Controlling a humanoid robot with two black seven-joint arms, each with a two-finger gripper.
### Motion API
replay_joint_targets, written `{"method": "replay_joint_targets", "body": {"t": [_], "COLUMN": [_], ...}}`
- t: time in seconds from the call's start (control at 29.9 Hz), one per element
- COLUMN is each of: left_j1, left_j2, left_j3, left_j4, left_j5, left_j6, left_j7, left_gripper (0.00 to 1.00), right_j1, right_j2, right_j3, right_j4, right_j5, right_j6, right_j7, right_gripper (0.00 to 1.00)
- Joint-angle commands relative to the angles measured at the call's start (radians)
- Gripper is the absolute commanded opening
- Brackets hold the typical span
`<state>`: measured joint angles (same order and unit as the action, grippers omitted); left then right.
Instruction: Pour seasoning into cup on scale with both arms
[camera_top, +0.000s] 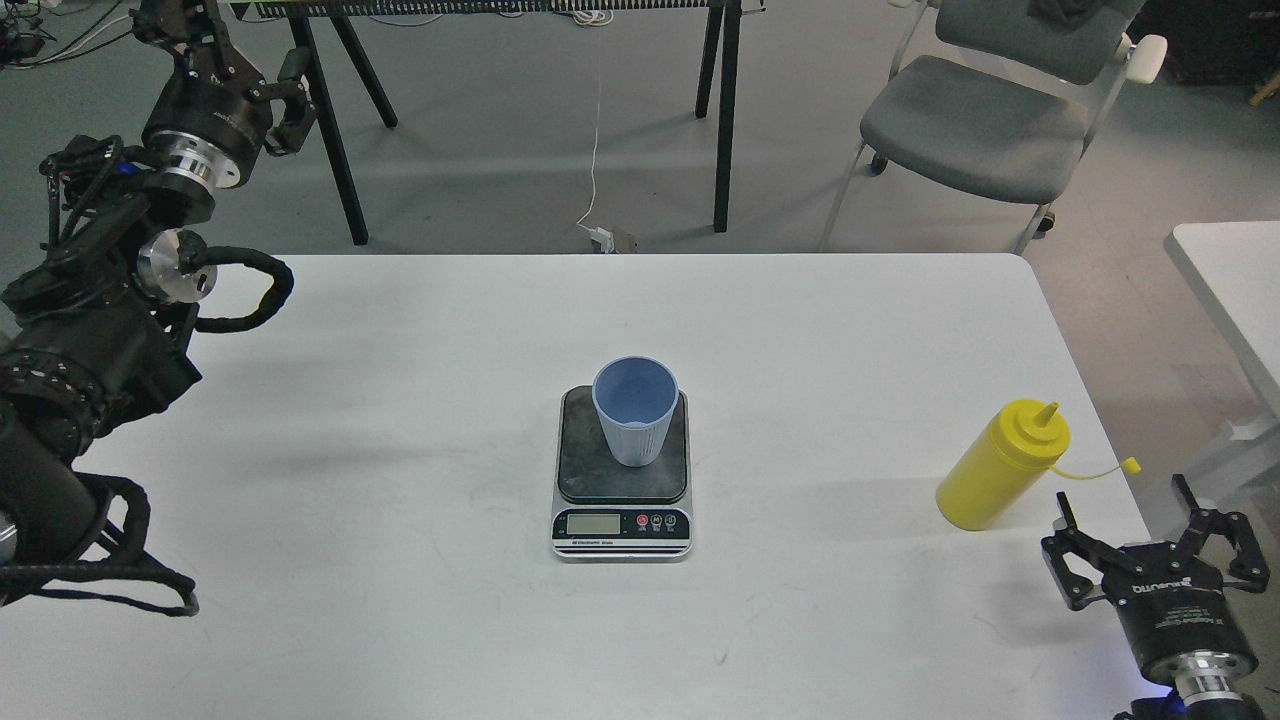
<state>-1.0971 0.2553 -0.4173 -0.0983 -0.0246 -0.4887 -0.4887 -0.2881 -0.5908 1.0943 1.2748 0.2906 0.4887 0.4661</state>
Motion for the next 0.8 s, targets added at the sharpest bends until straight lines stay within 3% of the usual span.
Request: {"method": "replay_joint_targets", "body": {"t": [0.0, 0.23, 0.4, 0.5, 0.77], "left_j1": [0.002, -0.003, -0.006, -0.006, -0.017], "left_j2": [-0.001, -0.007, -0.013, -0.010, -0.010], "left_j3": [0.000, -0.002, -0.002, 0.002, 0.130], "left_j4": [0.000, 0.000, 0.000, 0.000, 0.000], "left_j5": [-0.001, -0.001, -0.001, 0.000, 0.060], "left_j6": [0.000, 0.000, 0.000, 0.000, 0.000], "left_j7": [0.000, 0.000, 0.000, 0.000, 0.000], "left_gripper": [0.97, 0.97, 0.97, 0.97, 0.99], "right_j1": [0.012, 0.241, 0.542, 0.705, 0.914], "right_j2": [-0.131, -0.332, -0.356, -0.298, 0.054], "right_j3": [-0.002, -0.005, -0.085, -0.145, -0.149], "right_j4": [-0.052, -0.221, -0.287, -0.295, -0.289], "right_j5": [-0.016, -0.073, -0.128, -0.125, -0.059], "right_j6": [0.000, 0.000, 0.000, 0.000, 0.000], "right_j7": [-0.001, -0.004, -0.044, -0.063, -0.099], "right_gripper": [1.00, 1.00, 1.00, 1.00, 1.00]}}
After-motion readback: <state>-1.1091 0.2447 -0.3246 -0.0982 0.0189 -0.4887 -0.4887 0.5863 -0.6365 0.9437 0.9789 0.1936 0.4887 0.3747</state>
